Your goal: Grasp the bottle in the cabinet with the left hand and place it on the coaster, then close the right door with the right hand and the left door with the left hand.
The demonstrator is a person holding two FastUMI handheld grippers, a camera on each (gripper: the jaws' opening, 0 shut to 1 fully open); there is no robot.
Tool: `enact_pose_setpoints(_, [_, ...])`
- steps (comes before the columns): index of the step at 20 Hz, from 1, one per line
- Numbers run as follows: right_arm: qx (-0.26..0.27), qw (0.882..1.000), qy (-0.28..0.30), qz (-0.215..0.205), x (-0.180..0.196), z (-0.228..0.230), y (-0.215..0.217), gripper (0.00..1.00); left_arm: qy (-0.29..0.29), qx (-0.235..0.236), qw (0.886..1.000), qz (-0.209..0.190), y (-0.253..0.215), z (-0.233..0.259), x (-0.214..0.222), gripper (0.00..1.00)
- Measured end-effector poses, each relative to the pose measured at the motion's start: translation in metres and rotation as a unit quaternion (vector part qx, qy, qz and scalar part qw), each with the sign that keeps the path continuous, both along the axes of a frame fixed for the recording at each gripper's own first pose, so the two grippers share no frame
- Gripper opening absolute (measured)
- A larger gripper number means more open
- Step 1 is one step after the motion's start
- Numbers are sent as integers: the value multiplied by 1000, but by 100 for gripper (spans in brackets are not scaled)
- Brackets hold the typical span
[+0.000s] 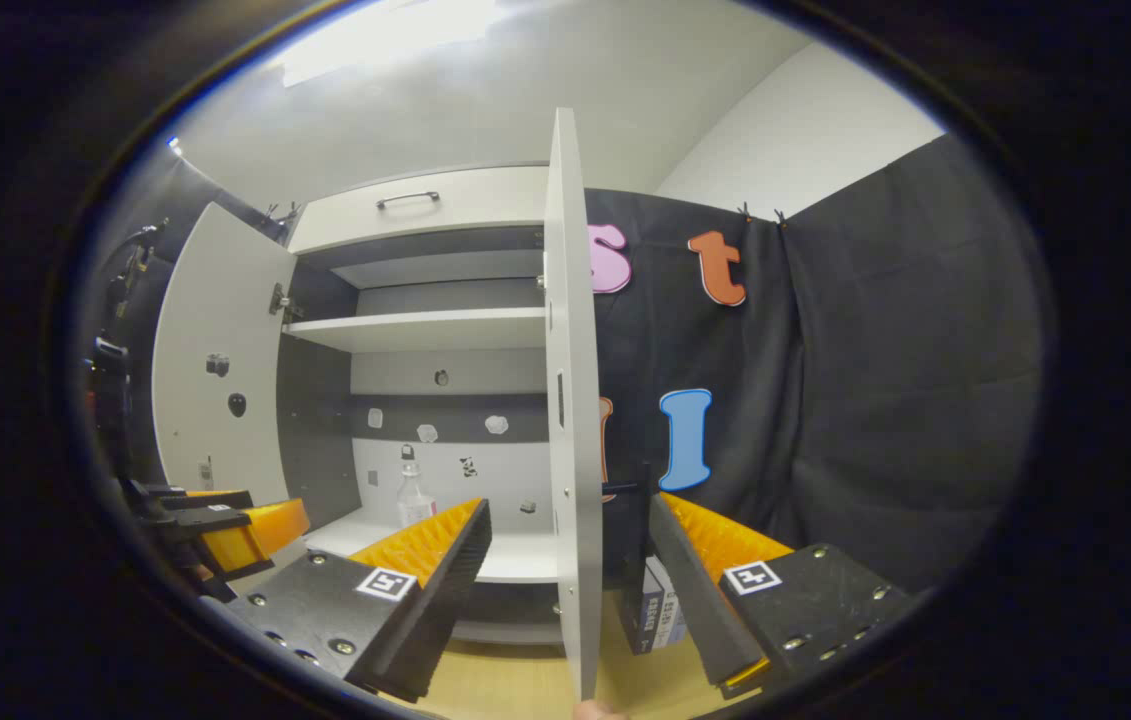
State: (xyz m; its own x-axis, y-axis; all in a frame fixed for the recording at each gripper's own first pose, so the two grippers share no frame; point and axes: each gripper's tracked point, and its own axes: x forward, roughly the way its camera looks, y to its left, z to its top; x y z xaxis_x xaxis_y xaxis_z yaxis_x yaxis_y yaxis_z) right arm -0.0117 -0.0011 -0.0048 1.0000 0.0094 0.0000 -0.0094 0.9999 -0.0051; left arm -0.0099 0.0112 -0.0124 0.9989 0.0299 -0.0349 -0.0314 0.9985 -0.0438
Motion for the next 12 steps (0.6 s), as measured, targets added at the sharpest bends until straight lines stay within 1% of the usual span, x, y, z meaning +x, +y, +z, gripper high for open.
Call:
enact_pose_setpoints(7, [-8, 1000, -10, -4, 8, 1, -7, 96, 4, 6, 1000, 0, -3, -6, 16, 96])
enact_pose_setpoints(10, [-11, 1000, -12, -10, 11, 1, -11, 96, 16, 18, 999, 21, 12, -15, 31, 97])
enact_pose_setpoints(11, [-13, 1000, -13, -13, 12, 0, -14, 96, 20, 23, 999, 26, 16, -19, 39, 93])
enact_pose_setpoints(12, [-15, 1000, -13, -17, 12, 0, -17, 96, 21, 27, 999, 28, 21, -20, 47, 97])
